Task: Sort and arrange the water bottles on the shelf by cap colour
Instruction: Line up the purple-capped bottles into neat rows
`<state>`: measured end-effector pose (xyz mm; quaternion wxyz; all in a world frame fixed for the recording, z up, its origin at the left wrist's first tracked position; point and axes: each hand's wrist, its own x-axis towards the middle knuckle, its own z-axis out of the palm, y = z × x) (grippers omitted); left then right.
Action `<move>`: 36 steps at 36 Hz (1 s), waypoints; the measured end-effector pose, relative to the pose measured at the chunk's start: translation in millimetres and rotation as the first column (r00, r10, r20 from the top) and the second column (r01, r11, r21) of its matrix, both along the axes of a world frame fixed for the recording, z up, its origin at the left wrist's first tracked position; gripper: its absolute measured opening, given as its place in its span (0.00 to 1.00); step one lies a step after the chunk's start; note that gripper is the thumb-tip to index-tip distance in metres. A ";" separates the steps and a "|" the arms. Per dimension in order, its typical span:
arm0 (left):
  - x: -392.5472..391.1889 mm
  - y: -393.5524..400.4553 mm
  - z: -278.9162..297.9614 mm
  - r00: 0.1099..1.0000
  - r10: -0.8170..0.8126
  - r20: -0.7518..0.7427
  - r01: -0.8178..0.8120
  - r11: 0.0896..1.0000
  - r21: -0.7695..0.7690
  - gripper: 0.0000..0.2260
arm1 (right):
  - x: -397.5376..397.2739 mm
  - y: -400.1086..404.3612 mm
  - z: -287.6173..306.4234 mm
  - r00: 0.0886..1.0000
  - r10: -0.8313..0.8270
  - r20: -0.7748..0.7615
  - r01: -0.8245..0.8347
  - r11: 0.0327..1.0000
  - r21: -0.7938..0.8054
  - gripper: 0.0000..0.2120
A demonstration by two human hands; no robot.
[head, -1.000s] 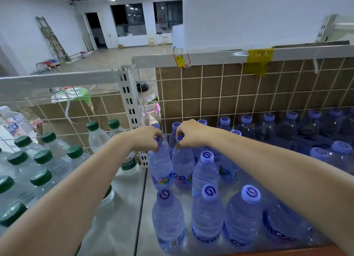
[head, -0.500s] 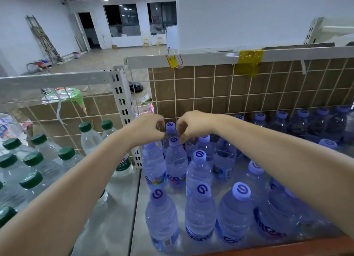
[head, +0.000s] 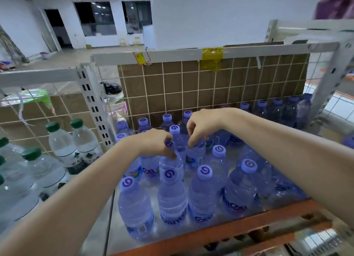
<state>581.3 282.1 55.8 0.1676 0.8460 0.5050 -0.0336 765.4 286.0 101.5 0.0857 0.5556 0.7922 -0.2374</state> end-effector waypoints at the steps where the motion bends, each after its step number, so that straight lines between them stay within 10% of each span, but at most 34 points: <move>1: 2.0 -1.3 -1.7 1.000 -0.005 -0.003 0.005 1.000 0.005 0.16 | 3.5 -3.4 -1.4 1.000 -0.013 0.028 0.014 1.000 -0.022 0.16; 9: 16.3 -5.1 -2.1 0.997 -0.051 -0.057 0.054 0.997 0.055 0.14 | 24.6 -31.2 -16.3 0.983 -0.125 0.138 0.147 0.975 -0.167 0.18; 36: 149.4 28.3 22.0 0.992 0.016 0.129 -0.024 0.998 0.056 0.09 | 142.0 32.4 -1.9 0.984 -0.136 -0.118 0.162 0.955 0.248 0.07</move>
